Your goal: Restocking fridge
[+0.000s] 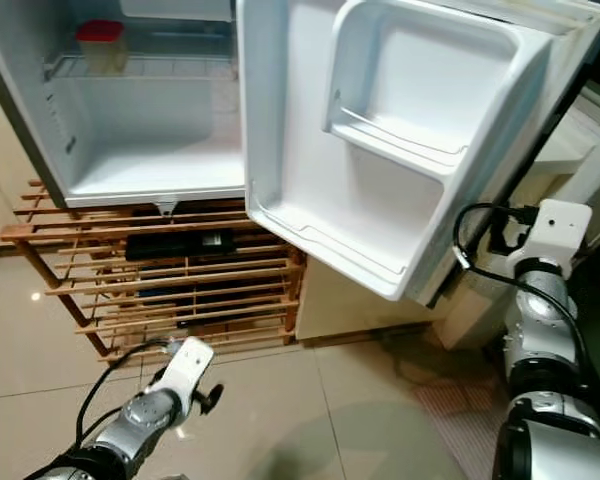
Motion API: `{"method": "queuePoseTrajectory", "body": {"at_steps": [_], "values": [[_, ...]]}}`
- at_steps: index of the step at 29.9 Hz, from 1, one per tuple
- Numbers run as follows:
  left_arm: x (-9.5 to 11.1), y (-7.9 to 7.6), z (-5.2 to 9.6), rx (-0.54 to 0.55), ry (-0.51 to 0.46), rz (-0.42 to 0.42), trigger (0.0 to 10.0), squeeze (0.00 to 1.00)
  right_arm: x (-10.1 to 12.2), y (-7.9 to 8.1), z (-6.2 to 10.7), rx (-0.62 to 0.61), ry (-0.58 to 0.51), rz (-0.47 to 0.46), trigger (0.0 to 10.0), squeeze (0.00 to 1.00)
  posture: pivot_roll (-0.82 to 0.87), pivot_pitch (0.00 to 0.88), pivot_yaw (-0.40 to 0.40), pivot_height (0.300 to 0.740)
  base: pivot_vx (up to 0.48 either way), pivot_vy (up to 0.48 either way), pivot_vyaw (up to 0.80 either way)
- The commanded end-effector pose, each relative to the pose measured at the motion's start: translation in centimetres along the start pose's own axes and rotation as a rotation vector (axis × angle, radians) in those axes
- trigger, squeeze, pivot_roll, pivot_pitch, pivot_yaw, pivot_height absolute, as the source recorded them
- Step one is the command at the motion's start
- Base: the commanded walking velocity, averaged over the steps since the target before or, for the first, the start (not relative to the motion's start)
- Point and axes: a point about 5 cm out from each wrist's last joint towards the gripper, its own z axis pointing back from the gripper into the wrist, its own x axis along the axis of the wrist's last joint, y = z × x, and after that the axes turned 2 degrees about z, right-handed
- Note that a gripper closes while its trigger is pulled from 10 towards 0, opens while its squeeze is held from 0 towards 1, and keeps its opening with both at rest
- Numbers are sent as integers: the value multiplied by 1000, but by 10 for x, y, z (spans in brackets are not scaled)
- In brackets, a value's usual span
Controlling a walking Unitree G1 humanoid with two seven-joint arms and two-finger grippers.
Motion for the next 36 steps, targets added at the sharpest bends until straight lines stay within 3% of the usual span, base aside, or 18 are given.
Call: {"method": "queuePoseTrajectory", "body": {"at_steps": [1, 5, 8, 10, 11, 12, 13, 15, 18, 22, 28, 31, 32, 35, 36], "values": [[3, 1, -1, -7, 12, 9, 10000, 0, 4, 11, 0, 95, -2, -41, 10000, 0, -59, 0, -59, 740, 0, 0, 0], [-8, 8, 1, 9, 59, 12, 10000, 0, 8, 39, 15, 378, 8, -90, 10000, 0, -65, 0, -60, 740, 0, 0, 0], [-11, 11, 2, 15, 71, 13, 10000, 0, 7, 39, 22, 429, 20, -90, 10000, 0, -70, 0, -60, 740, 0, 0, 0], [-13, 11, 2, 12, 78, 19, 10000, 0, 1, 45, 39, 598, 125, -207, 10000, 0, -70, 0, -63, 740, 0, 0, 0], [-13, 11, 2, 12, 78, 19, 10000, 0, 1, 45, 39, 598, 125, -207, 10000, 0, -70, 0, -63, 740, 0, 0, 0], [-14, 11, 2, 8, 81, 21, 10000, 0, 0, 50, 53, 718, 193, -292, 10000, 0, -69, 0, -66, 740, 0, 0, 0], [-14, 11, 2, 8, 81, 21, 10000, 0, 0, 50, 53, 718, 193, -292, 10000, 0, -69, 0, -66, 740, 0, 0, 0], [-18, 9, 3, -9, 91, 18, 10000, 0, 0, 55, 86, 931, 309, -417, 10000, 0, -69, 0, -71, 740, 0, 0, 0], [-32, 1, 5, -68, 168, 29, 10000, 0, -11, 51, 134, 1143, 481, -425, 10000, 0, -71, 0, -72, 740, 0, 0, 0], [-49, -4, 8, -99, 257, 60, 10000, 0, -24, 40, 141, 1126, 568, -365, 10000, 0, -80, 0, -73, 740, 0, 0, 0], [-70, -5, 14, -100, 350, 159, 10000, 0, -31, 31, 109, 896, 549, -327, 10000, 0, -75, 0, -73, 740, 0, 0, 0], [-74, -4, 16, -94, 364, 154, 10000, 0, -31, 31, 101, 839, 526, -302, 10000, 0, -71, 0, -72, 740, 0, 0, 0], [-76, -3, 17, -85, 368, 137, 10000, 0, -31, 30, 93, 764, 493, -252, 10000, 0, -71, 0, -72, 740, 0, 0, 0], [-65, 0, 13, -47, 285, 145, 10000, 0, -28, 31, 70, 548, 375, -106, 10000, 0, -64, 0, -69, 740, 0, 0, 0], [-52, 2, 9, -30, 204, 123, 10000, 0, -25, 34, 65, 487, 342, -120, 10000, 0, -57, 0, -68, 740, 0, 0, 0]]}}
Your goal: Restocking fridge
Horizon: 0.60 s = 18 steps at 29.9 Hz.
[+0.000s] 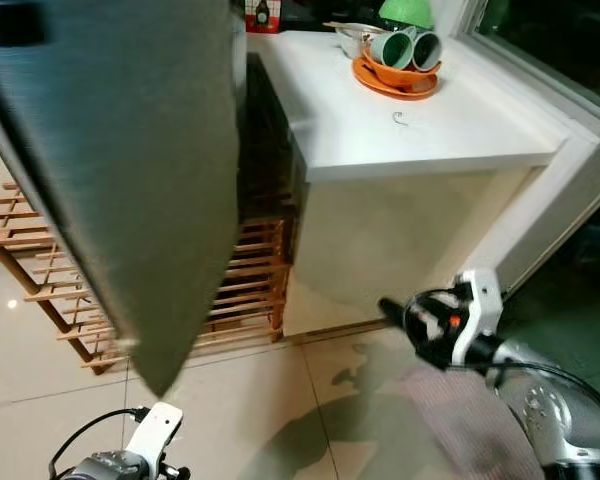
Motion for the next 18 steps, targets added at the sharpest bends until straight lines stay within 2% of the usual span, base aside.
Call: {"method": "queuePoseTrajectory", "body": {"at_steps": [1, 4, 5, 6, 8, 9, 11, 12, 13, 14, 15, 16, 18], "values": [[30, 0, 2, 42, -169, -43, 10000, 0, 9, -4, -6, -137, -68, 49, 10000, 0, -52, 0, -68, 740, 0, 0, 0], [73, 1, 12, 100, -456, -133, 10000, 0, 7, 11, -14, -149, -118, 29, 10000, 0, -42, 0, -69, 740, 0, 0, 0], [73, 1, 12, 100, -456, -133, 10000, 0, 7, 11, -14, -149, -118, 29, 10000, 0, -42, 0, -69, 740, 0, 0, 0], [87, 0, 17, 114, -537, -177, 10000, 0, 4, 14, -16, -160, -116, 32, 10000, 0, -35, 0, -71, 740, 0, 0, 0], [127, -8, 38, 117, -789, -212, 10000, 0, -3, 18, -18, -182, -117, 18, 10000, 0, -31, 0, -71, 740, 0, 0, 0], [127, -8, 38, 117, -789, -212, 10000, 0, -3, 18, -18, -182, -117, 18, 10000, 0, -31, 0, -71, 740, 0, 0, 0], [166, -15, 69, 117, -1035, -207, 10000, 0, -9, 21, -20, -197, -117, 8, 10000, 0, -18, 0, -69, 740, 0, 0, 0], [166, -15, 69, 117, -1035, -207, 10000, 0, -9, 21, -20, -197, -117, 8, 10000, 0, -18, 0, -69, 740, 0, 0, 0], [183, -16, 87, 134, -1142, -203, 10000, 0, -11, 22, -22, -207, -119, 5, 10000, 0, -18, 0, -69, 740, 0, 0, 0], [183, -16, 87, 134, -1142, -203, 10000, 0, -11, 22, -22, -207, -119, 5, 10000, 0, -18, 0, -69, 740, 0, 0, 0], [206, -16, 115, 163, -1304, -192, 10000, 0, -14, 25, -26, -219, -128, 6, 10000, 0, -14, 0, -67, 740, 0, 0, 0], [206, -16, 115, 163, -1304, -192, 10000, 0, -14, 25, -26, -219, -128, 6, 10000, 0, -14, 0, -67, 740, 0, 0, 0], [224, -9, 138, 225, -1407, -166, 10000, 0, -15, 27, -28, -216, -131, 5, 10000, 0, -11, 0, -65, 740, 0, 0, 0]]}}
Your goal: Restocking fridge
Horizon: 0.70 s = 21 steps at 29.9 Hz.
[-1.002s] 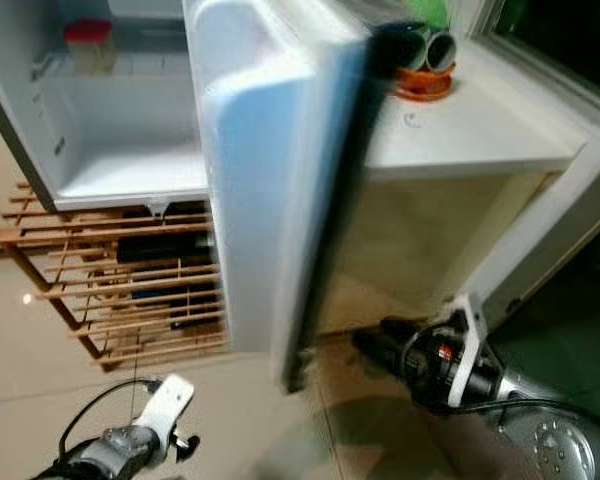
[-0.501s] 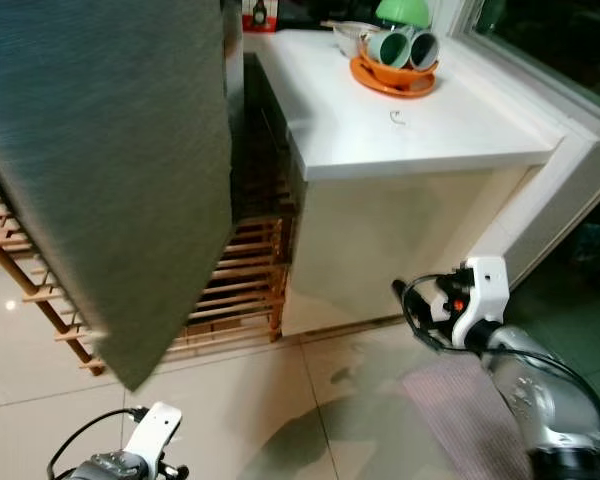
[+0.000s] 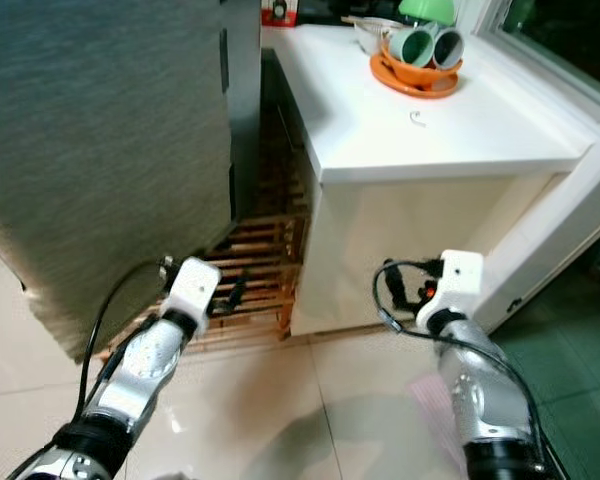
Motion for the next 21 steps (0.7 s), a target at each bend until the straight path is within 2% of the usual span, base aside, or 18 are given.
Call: {"method": "queuePoseTrajectory", "body": {"at_steps": [1, 4, 5, 7, 10, 12, 13, 14, 15, 16, 18, 19, 21], "values": [[18, 18, -8, 94, -69, -8, 10000, 0, 3, -3, -1, -22, -18, 9, 10000, 0, -10, 0, -65, 740, 0, 0, 0], [40, 46, -10, 206, -166, -20, 10000, 0, 1, -1, -3, -14, -15, 11, 10000, 0, -5, 0, -66, 740, 0, 0, 0], [40, 46, -10, 206, -166, -20, 10000, 0, 1, -1, -3, -14, -15, 11, 10000, 0, -5, 0, -66, 740, 0, 0, 0], [47, 61, -6, 270, -185, -25, 10000, 0, 0, 1, -3, -2, -11, 6, 10000, 0, 0, 0, -69, 740, 0, 0, 0], [55, 79, 2, 392, -194, -116, 10000, 0, -2, 5, -4, 28, -12, 1, 10000, 0, 4, 0, -69, 740, 0, 0, 0], [59, 90, 10, 506, -175, -142, 10000, 0, -3, 9, -4, 50, -11, 1, 10000, 0, 7, 0, -70, 740, 0, 0, 0], [59, 90, 10, 506, -175, -142, 10000, 0, -3, 9, -4, 50, -11, 1, 10000, 0, 7, 0, -70, 740, 0, 0, 0], [52, 103, 20, 641, -99, -176, 10000, 0, -4, 10, -5, 56, -9, 2, 10000, 0, 13, 0, -73, 740, 0, 0, 0], [47, 108, 24, 685, -63, -178, 10000, 0, -5, 10, -5, 56, -8, 2, 10000, 0, 15, 0, -73, 740, 0, 0, 0], [47, 108, 24, 685, -63, -178, 10000, 0, -5, 10, -5, 56, -8, 2, 10000, 0, 15, 0, -73, 740, 0, 0, 0], [32, 116, 28, 722, 25, -156, 10000, 0, -4, 11, -7, 55, -13, -2, 10000, 0, 17, 0, -76, 740, 0, 0, 0], [32, 116, 28, 722, 25, -156, 10000, 0, -4, 11, -7, 55, -13, -2, 10000, 0, 17, 0, -76, 740, 0, 0, 0], [43, 94, 21, 606, -37, -88, 10000, 0, 3, 23, -8, 143, -36, 1, 10000, 0, 18, 0, -75, 740, 0, 0, 0]]}}
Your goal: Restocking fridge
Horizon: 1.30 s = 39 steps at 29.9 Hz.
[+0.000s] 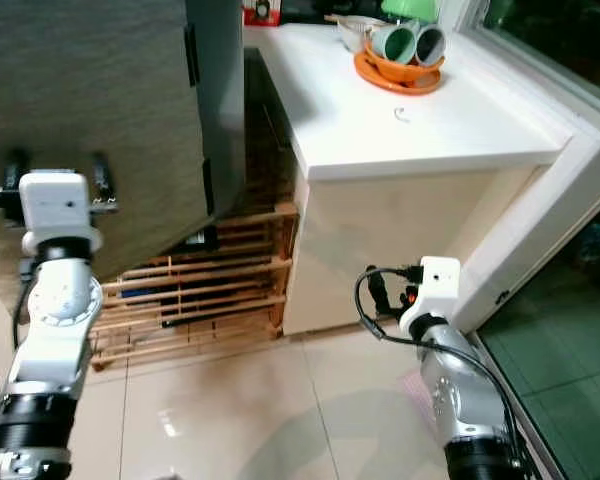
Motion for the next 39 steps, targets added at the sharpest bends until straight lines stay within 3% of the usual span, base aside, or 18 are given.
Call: {"method": "queuePoseTrajectory", "body": {"at_steps": [1, 2, 6, 10, 16, 19, 39], "values": [[15, -21, 5, -97, -40, 60, 10000, 0, 13, 12, -4, 81, -45, 12, 10000, 0, 16, 0, -72, 740, 0, 0, 0], [21, -34, 12, -165, -40, 116, 10000, 0, 18, 23, -3, 174, -52, 17, 10000, 0, 15, 0, -70, 740, 0, 0, 0], [23, -54, 28, -263, -13, 192, 10000, 0, 23, 40, -1, 341, -26, 29, 10000, 0, 4, 0, -63, 740, 0, 0, 0], [19, -58, 34, -272, 24, 199, 10000, 0, 23, 45, 0, 389, -15, 46, 10000, 0, 3, 0, -62, 740, 0, 0, 0], [13, -53, 35, -238, 71, 230, 10000, 0, 26, 29, -7, 234, -38, 68, 10000, 0, 3, 0, -69, 740, 0, 0, 0], [3, -50, 39, -241, 107, 201, 10000, 0, 28, 26, -8, 177, -51, 63, 10000, 0, 0, 0, -70, 740, -177, 0, 0], [-3, -56, 35, -267, 135, 137, 10000, 0, 26, 33, -14, 138, -75, 80, 10000, 0, 11, 0, -70, 740, -56, 374, 204]]}}
